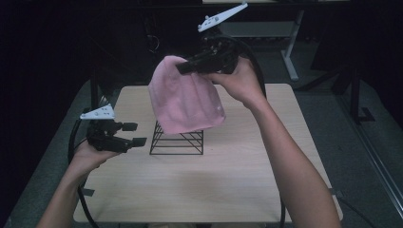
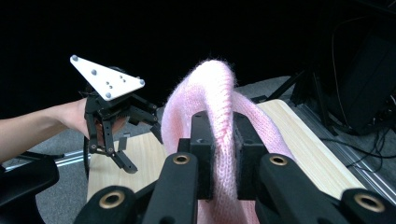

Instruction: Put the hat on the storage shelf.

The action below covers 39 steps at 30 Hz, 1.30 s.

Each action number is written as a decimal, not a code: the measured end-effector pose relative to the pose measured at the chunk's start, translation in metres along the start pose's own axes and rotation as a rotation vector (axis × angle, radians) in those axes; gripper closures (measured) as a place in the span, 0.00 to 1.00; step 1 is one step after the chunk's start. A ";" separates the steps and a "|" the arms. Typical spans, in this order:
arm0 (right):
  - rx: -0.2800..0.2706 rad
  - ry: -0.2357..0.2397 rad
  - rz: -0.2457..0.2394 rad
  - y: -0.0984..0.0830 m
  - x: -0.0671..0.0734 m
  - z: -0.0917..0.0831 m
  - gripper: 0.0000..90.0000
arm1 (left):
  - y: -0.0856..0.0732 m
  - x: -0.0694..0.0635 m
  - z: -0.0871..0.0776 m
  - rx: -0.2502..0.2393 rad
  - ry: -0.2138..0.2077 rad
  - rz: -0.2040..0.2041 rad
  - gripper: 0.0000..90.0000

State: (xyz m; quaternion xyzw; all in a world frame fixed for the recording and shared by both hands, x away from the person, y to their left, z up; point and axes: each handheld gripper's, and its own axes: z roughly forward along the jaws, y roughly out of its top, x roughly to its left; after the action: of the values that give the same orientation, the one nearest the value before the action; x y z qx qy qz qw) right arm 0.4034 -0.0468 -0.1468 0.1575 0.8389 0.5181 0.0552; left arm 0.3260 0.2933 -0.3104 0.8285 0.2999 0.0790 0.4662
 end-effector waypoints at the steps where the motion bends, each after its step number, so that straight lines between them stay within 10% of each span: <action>1: 0.000 0.000 0.000 0.000 0.000 0.000 0.90 | 0.003 0.000 0.000 -0.007 -0.004 -0.002 0.27; 15: -0.014 0.033 -0.025 0.020 0.008 0.031 0.90 | 0.026 0.006 0.001 -0.053 -0.085 -0.024 0.30; 25: -0.029 0.040 -0.015 0.022 0.006 0.041 0.90 | 0.035 0.022 0.005 -0.058 -0.130 -0.031 0.73; 39: -0.026 -0.010 0.016 0.008 -0.016 0.043 0.90 | 0.045 0.037 0.018 -0.018 -0.049 -0.006 0.91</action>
State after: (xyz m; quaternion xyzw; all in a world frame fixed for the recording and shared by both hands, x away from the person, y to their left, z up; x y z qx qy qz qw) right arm 0.4316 -0.0116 -0.1603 0.1663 0.8306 0.5284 0.0572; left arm 0.3823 0.2847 -0.2893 0.8252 0.2901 0.0600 0.4809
